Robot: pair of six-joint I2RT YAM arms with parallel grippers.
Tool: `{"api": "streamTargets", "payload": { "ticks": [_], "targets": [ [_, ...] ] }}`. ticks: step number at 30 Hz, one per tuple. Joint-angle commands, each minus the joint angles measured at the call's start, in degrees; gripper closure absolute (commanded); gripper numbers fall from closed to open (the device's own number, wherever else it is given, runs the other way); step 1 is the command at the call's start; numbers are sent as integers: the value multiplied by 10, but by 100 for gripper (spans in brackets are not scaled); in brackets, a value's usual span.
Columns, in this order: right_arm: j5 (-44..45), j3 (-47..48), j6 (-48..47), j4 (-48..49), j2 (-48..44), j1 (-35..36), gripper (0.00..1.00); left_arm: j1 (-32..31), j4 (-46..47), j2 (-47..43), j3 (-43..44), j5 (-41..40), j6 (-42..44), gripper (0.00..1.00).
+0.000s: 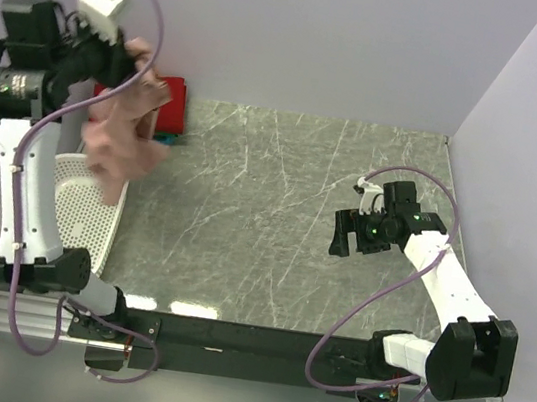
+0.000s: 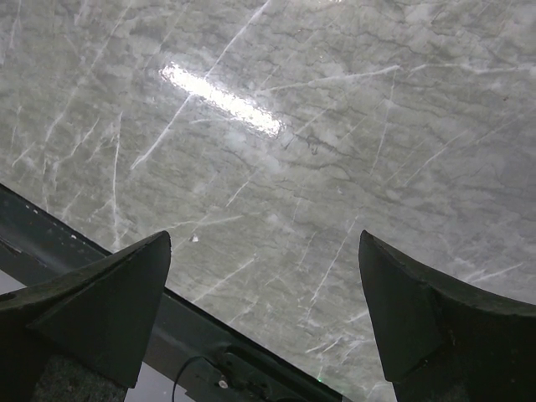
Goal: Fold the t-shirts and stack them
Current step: Move the tshirt to the center of the board
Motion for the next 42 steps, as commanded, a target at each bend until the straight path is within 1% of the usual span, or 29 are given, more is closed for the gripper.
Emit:
{"api": "streamTargets", "payload": {
  "ticks": [1,2,4,5,9,10,11,12,13,15,16,19,20,21,22,23,24,25,26,27,28,29,31,33,35,36,38,40,42],
  "targets": [
    [5,22,8,9,-16,-14,1,-84,44,47,99,25,-88,100],
    [8,24,9,9,-16,-17,1,-139,55,54,110,20,-96,100],
    [6,26,11,11,-17,-30,1,-188,75,60,119,15,-104,100],
    [2,25,12,13,-19,-34,1,-233,105,61,119,10,-116,100],
    [-4,23,18,18,-23,-63,0,-309,179,86,162,29,-160,100],
    [-5,23,18,19,-24,-68,0,-330,198,89,170,33,-188,100],
    [-7,21,18,19,-25,-80,0,-337,219,88,172,40,-201,100],
    [-8,20,20,20,-25,-84,0,-342,275,84,166,59,-214,100],
    [-9,20,20,21,-25,-89,0,-347,301,80,157,68,-244,100],
    [-9,20,22,23,-27,-109,0,-348,352,77,123,101,-269,100],
    [-10,20,21,22,-27,-115,0,-348,356,74,108,109,-278,100],
    [-16,25,12,15,-31,-141,0,-346,340,50,9,133,-261,98],
    [-18,28,6,11,-36,-149,0,-344,334,39,-62,140,-249,93],
    [-20,29,-6,3,-38,-164,0,-341,325,12,-103,144,-234,82],
    [-27,30,-16,-4,-41,-172,0,-331,311,-2,-146,124,-217,77],
    [-29,34,-26,-20,-46,-179,0,-319,305,-16,-229,113,-215,67],
    [-30,36,-52,-30,-48,-189,0,-303,302,-38,-275,104,-215,36],
    [-29,38,-66,-39,-48,-191,0,-265,282,-45,-320,84,-198,25],
    [-26,41,-81,-47,-49,-194,0,-244,269,-49,-386,81,-184,20],
    [-32,44,-103,-63,-48,-198,0,-221,257,-53,-414,82,-171,1],
    [-40,59,-123,-78,-39,-200,0,-176,243,-56,-460,93,-134,1],
    [-45,64,-137,-97,-34,-200,0,-156,239,-60,-479,101,-118,0],
    [-47,81,-164,-109,-17,-199,0,-137,227,-75,-515,110,-70,1],
    [-59,96,-185,-140,3,-198,1,-143,205,-87,-533,136,-23,1],
    [-66,117,-193,-163,48,-190,3,-170,192,-86,-550,141,-4,1],
    [-68,122,-202,-185,63,-184,7,-183,182,-81,-554,139,14,5],
    [-55,120,-198,-189,96,-164,10,-229,182,-76,-569,124,26,8],
    [-16,105,-177,-168,116,-151,12,-275,214,-71,-592,92,21,9],
    [7,100,-148,-141,132,-136,12,-302,255,-58,-603,67,1,8]
  ]
}}
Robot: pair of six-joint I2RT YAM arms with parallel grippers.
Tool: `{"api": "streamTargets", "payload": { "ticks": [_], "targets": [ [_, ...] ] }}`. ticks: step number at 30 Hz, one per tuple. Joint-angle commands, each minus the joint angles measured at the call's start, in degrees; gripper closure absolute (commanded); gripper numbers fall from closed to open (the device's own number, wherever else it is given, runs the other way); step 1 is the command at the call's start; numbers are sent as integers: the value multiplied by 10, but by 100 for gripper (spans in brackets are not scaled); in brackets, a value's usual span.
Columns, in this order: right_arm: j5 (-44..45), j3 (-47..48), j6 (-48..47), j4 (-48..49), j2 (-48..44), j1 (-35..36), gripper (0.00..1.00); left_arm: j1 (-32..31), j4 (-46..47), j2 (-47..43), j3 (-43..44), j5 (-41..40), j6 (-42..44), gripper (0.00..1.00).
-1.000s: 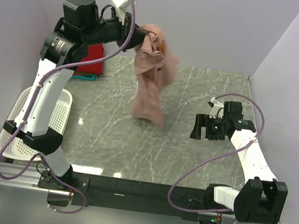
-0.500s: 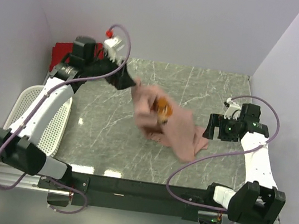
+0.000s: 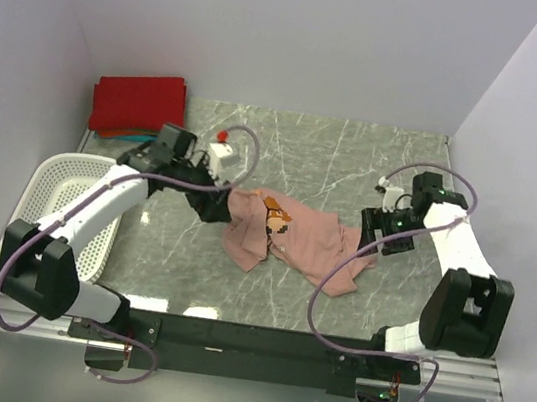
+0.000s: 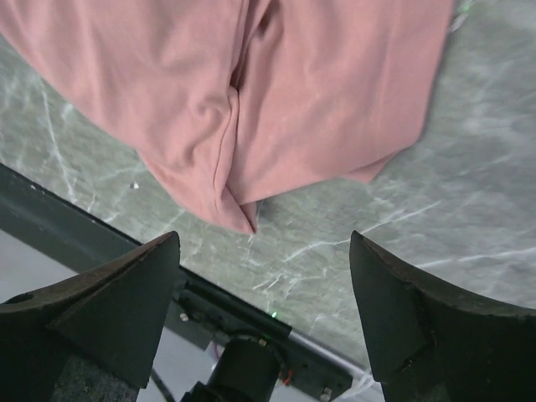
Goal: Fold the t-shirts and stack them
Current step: Move the tshirt to the center of the board, then flatten the tshirt out
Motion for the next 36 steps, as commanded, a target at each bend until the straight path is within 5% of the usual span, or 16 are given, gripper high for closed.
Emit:
{"api": "streamTargets", "payload": {
  "ticks": [1,11,16,17,19,20,22,23,31,36],
  "targets": [
    [48,2,26,10,31,21,12,-58,62,10,-24,-37,7,8],
    [86,45,131,82,149,24,13,-133,136,173,50,-125,-108,11],
    [71,68,163,107,203,25,13,-133,113,254,111,-134,-128,30],
    [68,73,165,110,211,25,17,-131,109,262,119,-136,-130,36],
    [57,92,164,108,235,24,32,-119,100,280,147,-133,-130,62],
    [55,100,160,107,240,24,54,-112,99,288,158,-132,-130,83],
    [49,126,158,105,249,22,76,-84,81,300,200,-121,-130,95],
    [49,139,157,100,249,18,100,-73,68,312,220,-113,-126,99],
    [57,269,127,68,209,-21,100,33,-6,275,337,-44,6,100],
    [30,262,72,21,156,-50,100,44,-43,109,197,-20,226,99]
  ]
}}
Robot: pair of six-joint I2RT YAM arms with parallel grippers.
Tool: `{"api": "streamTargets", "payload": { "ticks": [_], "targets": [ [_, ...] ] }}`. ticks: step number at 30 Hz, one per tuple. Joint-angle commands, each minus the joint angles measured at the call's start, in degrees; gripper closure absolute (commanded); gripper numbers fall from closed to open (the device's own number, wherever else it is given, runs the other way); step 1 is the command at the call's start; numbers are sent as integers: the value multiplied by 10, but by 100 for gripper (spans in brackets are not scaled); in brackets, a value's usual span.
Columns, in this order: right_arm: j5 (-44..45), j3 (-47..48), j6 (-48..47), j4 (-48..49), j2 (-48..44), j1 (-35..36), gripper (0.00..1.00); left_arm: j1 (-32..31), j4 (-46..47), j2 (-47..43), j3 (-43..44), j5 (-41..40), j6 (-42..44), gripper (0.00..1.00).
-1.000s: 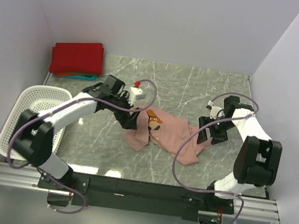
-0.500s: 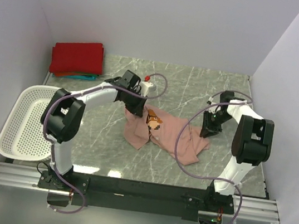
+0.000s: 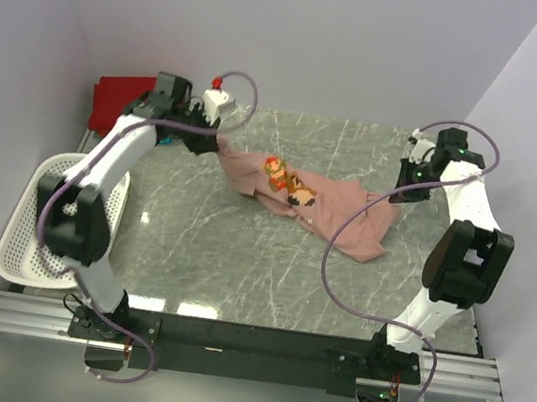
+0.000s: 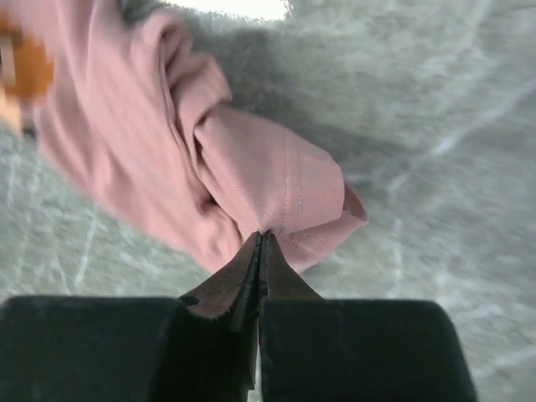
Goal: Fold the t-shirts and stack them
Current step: Flatten the tshirt out
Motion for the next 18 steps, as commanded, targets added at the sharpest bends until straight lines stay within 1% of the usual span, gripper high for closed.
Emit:
{"api": "streamTargets", "payload": {
  "ticks": [1,2,3,4,5,6,7,8,9,10,11,12,13,14,15,16,17,18],
  "targets": [
    [-14,-16,-63,-54,-73,-21,100,-13,-63,-148,-105,31,208,99],
    [-7,-37,-102,-63,-86,-25,100,-13,-77,-212,-144,17,247,100],
    [0,-87,-124,-64,-115,-28,100,-11,-84,-243,-231,-5,327,99],
    [10,-115,-143,-62,-130,-30,100,-10,-84,-273,-276,-25,365,100],
    [39,-145,-184,-60,-149,-31,100,-6,-69,-325,-323,-69,424,100],
    [50,-193,-201,-57,-153,-30,100,5,-49,-347,-406,-87,442,100],
    [59,-212,-212,-53,-154,-31,100,9,-31,-363,-440,-102,455,100],
    [66,-228,-228,-52,-152,-31,100,12,-9,-374,-468,-137,465,100],
    [71,-239,-231,-52,-138,-29,100,16,40,-371,-505,-154,458,100],
    [67,-239,-229,-52,-129,-29,100,19,64,-361,-514,-167,447,99],
    [62,-237,-219,-58,-112,-28,100,22,76,-329,-512,-174,415,89],
    [50,-223,-216,-62,-103,-29,100,31,75,-310,-484,-168,396,82],
    [43,-216,-208,-74,-96,-28,100,35,66,-274,-459,-157,376,67],
    [34,-209,-207,-80,-88,-29,100,41,54,-257,-431,-141,330,59],
    [21,-198,-206,-86,-84,-28,100,46,23,-242,-370,-95,311,52],
    [13,-194,-206,-90,-81,-28,100,46,10,-217,-340,-72,292,34],
    [8,-193,-205,-98,-79,-28,100,45,-6,-205,-310,-39,259,26],
    [5,-193,-203,-99,-79,-28,100,38,-14,-193,-257,15,237,21]
  ]
}}
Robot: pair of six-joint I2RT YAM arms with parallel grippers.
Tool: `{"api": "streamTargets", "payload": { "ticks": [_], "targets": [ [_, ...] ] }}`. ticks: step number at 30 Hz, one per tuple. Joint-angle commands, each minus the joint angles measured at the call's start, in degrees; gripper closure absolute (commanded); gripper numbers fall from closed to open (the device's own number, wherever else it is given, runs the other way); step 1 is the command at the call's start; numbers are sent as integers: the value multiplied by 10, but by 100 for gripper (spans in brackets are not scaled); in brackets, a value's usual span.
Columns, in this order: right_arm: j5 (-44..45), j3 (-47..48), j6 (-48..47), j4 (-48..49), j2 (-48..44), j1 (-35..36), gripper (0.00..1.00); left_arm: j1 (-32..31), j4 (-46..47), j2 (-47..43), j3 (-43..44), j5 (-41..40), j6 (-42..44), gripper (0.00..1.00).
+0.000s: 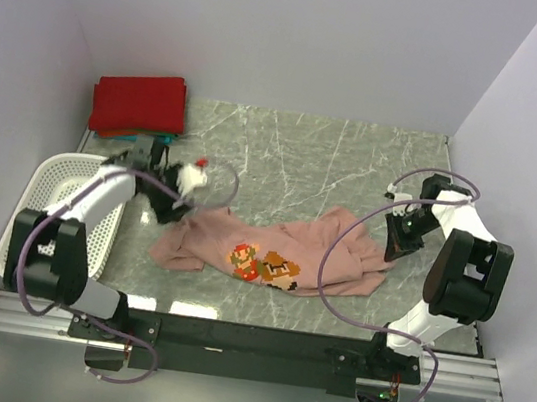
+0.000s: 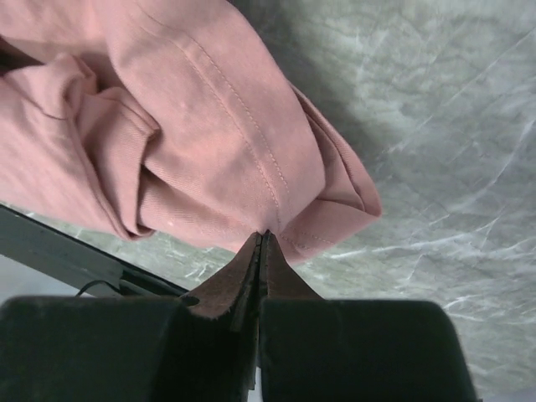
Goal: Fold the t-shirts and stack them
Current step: Flatten the tshirt out
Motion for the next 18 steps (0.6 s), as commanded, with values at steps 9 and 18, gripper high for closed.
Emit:
{"api": "streamTargets", "payload": {
  "ticks": [9,18],
  "targets": [
    [-53,16,20,-5,-3,0,100,-195,101,191,287,124,-332,25],
    [-66,37,34,-10,-5,-1,100,-235,24,312,339,186,-349,26]
  ]
}}
